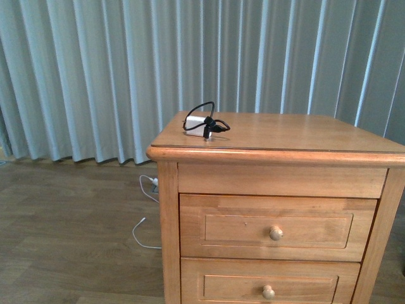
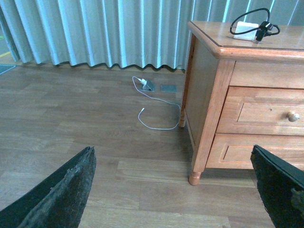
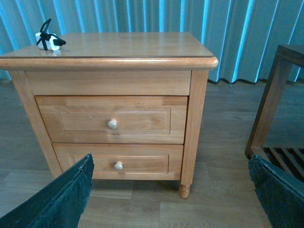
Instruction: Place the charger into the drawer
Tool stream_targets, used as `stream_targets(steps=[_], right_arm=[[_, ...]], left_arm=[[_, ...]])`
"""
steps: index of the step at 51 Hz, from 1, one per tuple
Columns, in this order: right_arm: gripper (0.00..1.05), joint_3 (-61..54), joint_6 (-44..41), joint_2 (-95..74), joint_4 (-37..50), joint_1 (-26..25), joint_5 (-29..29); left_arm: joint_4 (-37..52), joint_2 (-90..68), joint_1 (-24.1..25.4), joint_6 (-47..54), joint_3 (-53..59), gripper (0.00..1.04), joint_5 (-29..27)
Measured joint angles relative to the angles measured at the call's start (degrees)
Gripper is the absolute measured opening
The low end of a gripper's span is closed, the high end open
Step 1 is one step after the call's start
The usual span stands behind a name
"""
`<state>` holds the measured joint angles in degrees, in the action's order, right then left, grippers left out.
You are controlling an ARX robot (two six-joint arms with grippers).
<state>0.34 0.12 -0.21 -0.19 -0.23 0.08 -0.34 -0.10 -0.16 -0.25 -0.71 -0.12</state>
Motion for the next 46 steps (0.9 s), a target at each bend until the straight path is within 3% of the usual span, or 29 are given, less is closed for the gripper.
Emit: stream_targets(steps=[46], right_arm=[[0.97,0.0,0.0,0.0,0.0,0.0,0.0]], left_arm=[[0.0,0.0,0.0,0.0,0.0,0.99,0.0]])
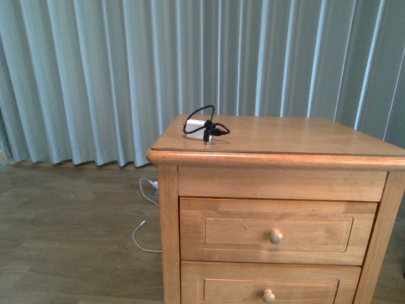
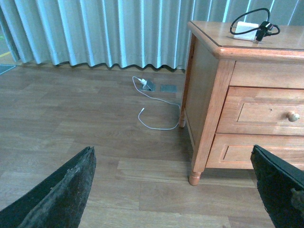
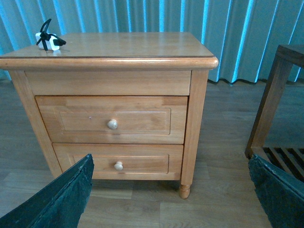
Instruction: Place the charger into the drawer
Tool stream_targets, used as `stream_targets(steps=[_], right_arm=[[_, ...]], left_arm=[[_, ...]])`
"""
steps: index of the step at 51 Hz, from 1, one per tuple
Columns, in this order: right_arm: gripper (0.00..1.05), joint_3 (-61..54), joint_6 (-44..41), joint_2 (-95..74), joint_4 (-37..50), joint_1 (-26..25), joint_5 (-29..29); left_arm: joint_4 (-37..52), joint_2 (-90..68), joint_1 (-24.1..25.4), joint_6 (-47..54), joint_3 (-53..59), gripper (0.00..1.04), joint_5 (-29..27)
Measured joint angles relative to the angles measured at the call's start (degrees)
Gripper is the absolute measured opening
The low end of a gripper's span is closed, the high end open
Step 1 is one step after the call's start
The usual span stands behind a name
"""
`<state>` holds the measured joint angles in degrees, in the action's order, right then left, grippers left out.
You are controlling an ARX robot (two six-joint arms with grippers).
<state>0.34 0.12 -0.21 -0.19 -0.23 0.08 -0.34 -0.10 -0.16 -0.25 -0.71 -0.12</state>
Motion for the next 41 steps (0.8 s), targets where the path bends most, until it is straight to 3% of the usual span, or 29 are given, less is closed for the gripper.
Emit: stream_targets(steps=[12,20,41], right_arm=[[0.97,0.4,-1.6,-0.9,-1.7,0.6,-1.6],[0.97,2.3,-3.8,-12.3,1.7,4.0,-3.2],[0.97,13.5,-5.5,-57.8,28.5,12.5,-5.2]], left_arm=[[0.0,0.0,0.0,0.0,0.0,0.99,0.0],[0.0,0.0,0.0,0.0,0.0,0.99,0.0],[0.0,0.0,0.0,0.0,0.0,0.99,0.0]])
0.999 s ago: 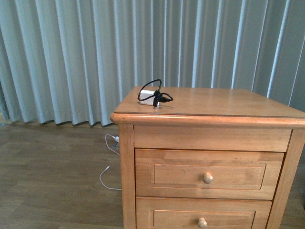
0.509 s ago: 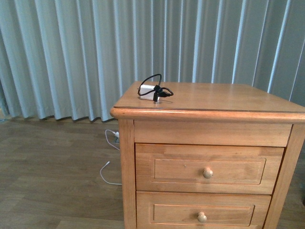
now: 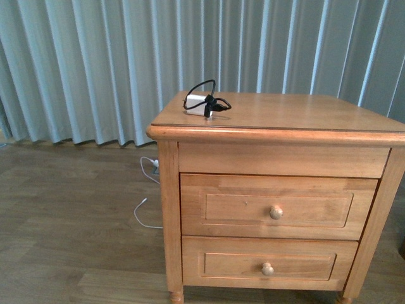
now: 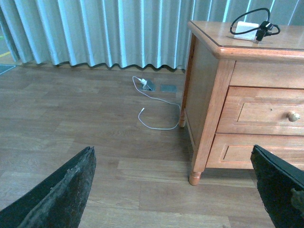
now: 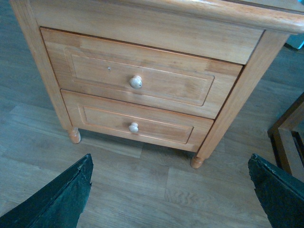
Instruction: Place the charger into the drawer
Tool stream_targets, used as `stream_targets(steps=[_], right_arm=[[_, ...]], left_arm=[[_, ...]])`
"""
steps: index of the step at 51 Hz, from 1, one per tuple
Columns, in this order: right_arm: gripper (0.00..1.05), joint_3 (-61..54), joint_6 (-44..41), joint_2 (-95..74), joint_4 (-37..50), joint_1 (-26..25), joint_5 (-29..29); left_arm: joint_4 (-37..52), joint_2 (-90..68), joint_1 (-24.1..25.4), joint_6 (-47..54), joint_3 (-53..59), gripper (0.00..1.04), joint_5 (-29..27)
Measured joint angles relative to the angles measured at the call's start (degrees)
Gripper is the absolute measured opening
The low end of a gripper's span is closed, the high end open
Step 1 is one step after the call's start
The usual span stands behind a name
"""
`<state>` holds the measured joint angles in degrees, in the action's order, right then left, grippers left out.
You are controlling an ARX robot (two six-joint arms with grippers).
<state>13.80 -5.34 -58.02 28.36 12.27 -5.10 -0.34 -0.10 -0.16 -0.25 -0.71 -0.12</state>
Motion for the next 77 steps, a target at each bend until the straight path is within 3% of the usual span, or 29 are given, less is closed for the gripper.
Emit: stream_targets(steps=[22,47,77], right_arm=[[0.97,18.1,2.3,-35.7,11.8,6.4,-4.7],[0.97,40.1,12.5,-58.9,9.3,7.6,-8.0],[0.97,55.9,12.7,-72.1,7.9,6.5,-8.7]], left_arm=[[0.0,0.0,0.0,0.0,0.0,0.99,0.0],[0.0,0.0,0.0,0.0,0.0,0.99,0.0],[0.0,0.0,0.0,0.0,0.0,0.99,0.0]])
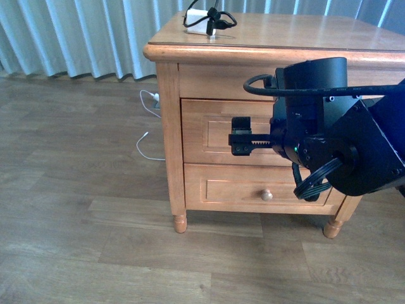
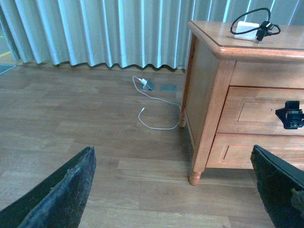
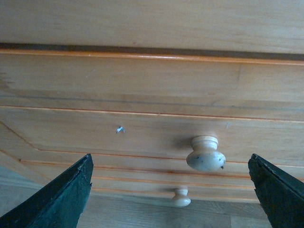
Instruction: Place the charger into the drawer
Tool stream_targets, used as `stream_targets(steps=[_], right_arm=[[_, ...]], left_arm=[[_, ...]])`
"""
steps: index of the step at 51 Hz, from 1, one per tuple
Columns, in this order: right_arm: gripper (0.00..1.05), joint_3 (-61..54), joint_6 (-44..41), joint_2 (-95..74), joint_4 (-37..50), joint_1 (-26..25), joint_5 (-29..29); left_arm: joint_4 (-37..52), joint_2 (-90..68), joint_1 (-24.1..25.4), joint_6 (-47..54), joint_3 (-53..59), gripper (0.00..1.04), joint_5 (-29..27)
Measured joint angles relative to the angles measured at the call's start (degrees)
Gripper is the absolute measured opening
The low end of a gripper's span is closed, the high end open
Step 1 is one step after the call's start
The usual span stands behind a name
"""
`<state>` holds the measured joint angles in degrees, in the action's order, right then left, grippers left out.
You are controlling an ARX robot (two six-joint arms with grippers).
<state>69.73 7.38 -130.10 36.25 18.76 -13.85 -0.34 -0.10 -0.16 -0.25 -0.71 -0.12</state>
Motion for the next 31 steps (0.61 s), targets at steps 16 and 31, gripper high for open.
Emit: stream_targets(steps=[16,31], right_arm=[[0.97,2.0,0.0,-3.0,2.1,-1.0,-0.2],[0.97,2.1,0.0,-4.5,3.7,-1.1,-0.2]], left_arm=[[0.0,0.0,0.0,0.0,0.0,0.99,0.0],[0.0,0.0,0.0,0.0,0.0,0.99,0.0]])
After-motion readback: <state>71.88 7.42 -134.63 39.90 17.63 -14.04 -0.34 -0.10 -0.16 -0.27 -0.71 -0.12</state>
